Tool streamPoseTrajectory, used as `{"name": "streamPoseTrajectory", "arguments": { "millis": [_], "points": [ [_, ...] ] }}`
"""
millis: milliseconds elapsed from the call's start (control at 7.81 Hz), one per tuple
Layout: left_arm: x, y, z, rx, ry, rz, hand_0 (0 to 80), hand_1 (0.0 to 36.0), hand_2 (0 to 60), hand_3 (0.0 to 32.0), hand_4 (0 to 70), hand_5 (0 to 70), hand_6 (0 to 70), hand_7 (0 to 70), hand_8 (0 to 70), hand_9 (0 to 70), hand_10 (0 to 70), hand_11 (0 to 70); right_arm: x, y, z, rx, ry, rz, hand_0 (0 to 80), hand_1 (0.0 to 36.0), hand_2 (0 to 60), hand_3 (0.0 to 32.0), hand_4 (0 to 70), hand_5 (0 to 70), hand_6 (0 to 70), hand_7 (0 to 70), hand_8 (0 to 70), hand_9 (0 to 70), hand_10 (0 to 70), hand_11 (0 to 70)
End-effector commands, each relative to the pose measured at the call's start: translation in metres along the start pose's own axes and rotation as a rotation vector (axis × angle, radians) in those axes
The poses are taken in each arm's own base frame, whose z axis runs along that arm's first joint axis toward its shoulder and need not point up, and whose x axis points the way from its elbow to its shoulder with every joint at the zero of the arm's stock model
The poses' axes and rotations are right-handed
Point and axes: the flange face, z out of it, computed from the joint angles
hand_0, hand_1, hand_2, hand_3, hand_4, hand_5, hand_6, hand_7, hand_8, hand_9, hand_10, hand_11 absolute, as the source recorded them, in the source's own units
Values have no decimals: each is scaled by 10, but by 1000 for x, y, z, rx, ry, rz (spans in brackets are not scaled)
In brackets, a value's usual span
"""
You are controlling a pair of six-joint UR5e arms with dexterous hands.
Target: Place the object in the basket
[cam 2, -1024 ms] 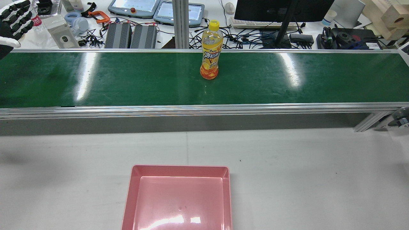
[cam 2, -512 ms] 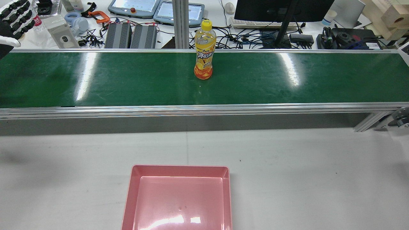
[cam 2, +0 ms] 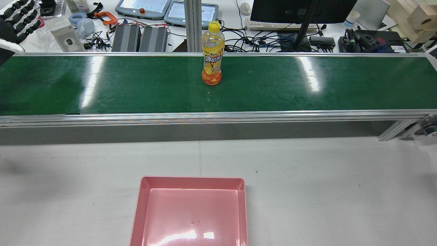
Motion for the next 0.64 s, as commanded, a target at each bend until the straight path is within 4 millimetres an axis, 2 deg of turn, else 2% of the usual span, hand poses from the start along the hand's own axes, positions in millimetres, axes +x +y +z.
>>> {"name": "streamPoseTrajectory", "arguments": {
  "millis": [0,256,512],
  "points": [
    [-6,2,1,6,-6,-1,633,113,0,0,0,54,0,0,0,0,13,44,0,0,0,1,1,0,0,0,0,0,0,0,0,0,0,0,0,0],
    [-7,2,0,9,-6,1,626,112,0,0,0,105,0,0,0,0,2,26,0,0,0,0,1,0,0,0,0,0,0,0,0,0,0,0,0,0],
    [-15,1,0,14,-18,-1,620,108,0,0,0,113,0,0,0,0,5,30,0,0,0,0,-1,0,0,0,0,0,0,0,0,0,0,0,0,0]
  ]
}}
